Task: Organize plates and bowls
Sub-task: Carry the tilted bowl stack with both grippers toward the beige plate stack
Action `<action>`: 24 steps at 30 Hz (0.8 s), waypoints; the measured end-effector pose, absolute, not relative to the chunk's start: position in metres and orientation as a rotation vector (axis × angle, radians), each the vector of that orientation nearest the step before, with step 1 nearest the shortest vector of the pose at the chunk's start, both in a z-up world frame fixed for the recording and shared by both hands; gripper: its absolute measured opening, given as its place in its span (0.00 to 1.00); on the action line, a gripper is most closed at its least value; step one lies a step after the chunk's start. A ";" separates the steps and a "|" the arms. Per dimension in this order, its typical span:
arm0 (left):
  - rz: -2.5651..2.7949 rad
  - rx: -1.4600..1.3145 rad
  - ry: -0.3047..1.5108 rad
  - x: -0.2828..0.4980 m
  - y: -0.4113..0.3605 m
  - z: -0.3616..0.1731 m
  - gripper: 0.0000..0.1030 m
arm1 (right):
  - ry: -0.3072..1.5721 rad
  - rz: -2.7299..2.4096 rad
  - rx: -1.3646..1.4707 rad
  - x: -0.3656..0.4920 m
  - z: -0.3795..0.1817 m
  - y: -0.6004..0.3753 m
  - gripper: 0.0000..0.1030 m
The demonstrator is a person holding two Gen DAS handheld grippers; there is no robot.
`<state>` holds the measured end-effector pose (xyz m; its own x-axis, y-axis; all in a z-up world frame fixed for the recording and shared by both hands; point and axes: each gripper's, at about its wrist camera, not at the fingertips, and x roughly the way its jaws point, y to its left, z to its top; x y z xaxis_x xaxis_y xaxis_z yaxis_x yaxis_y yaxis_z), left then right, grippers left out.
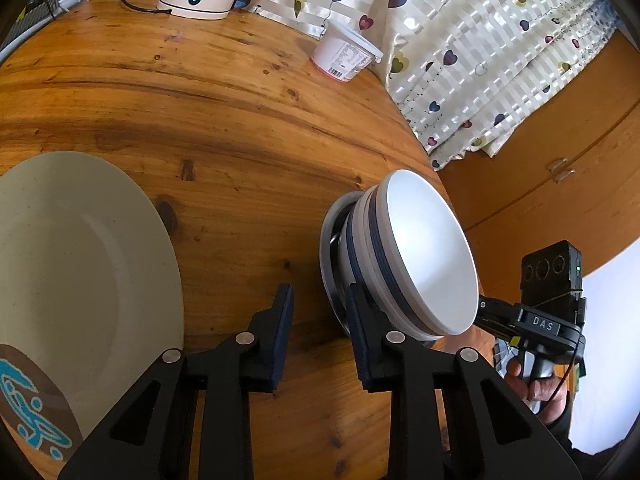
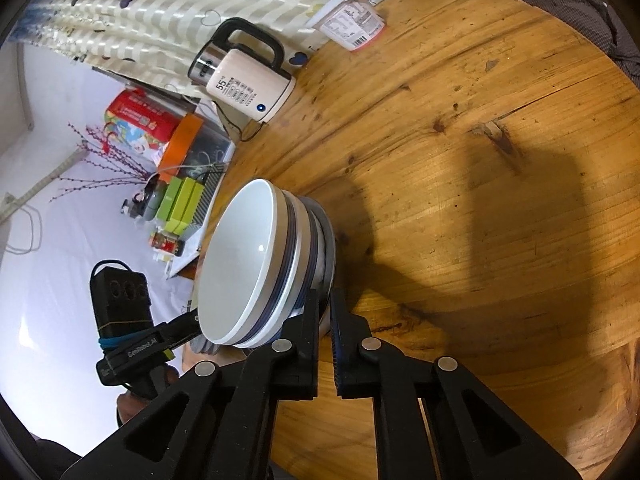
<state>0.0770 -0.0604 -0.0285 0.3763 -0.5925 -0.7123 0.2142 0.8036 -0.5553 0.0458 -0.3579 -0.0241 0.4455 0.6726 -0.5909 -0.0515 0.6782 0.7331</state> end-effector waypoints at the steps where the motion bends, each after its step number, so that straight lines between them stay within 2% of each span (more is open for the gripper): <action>1: -0.540 -0.408 1.068 0.077 -0.061 -0.028 0.23 | 1.021 0.499 0.709 0.046 -0.024 -0.358 0.06; 6: -0.554 -0.398 1.058 0.076 -0.064 -0.026 0.15 | 1.021 0.501 0.718 0.047 -0.024 -0.358 0.06; 24: -0.609 -0.435 1.061 0.080 -0.065 -0.031 0.09 | 1.012 0.485 0.725 0.047 -0.024 -0.361 0.06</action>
<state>0.0802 -0.0646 -0.0307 0.3510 -0.6517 -0.6723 0.2511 0.7572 -0.6030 0.0469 -0.3607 -0.0235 0.4584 0.6687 -0.5855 -0.0375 0.6727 0.7390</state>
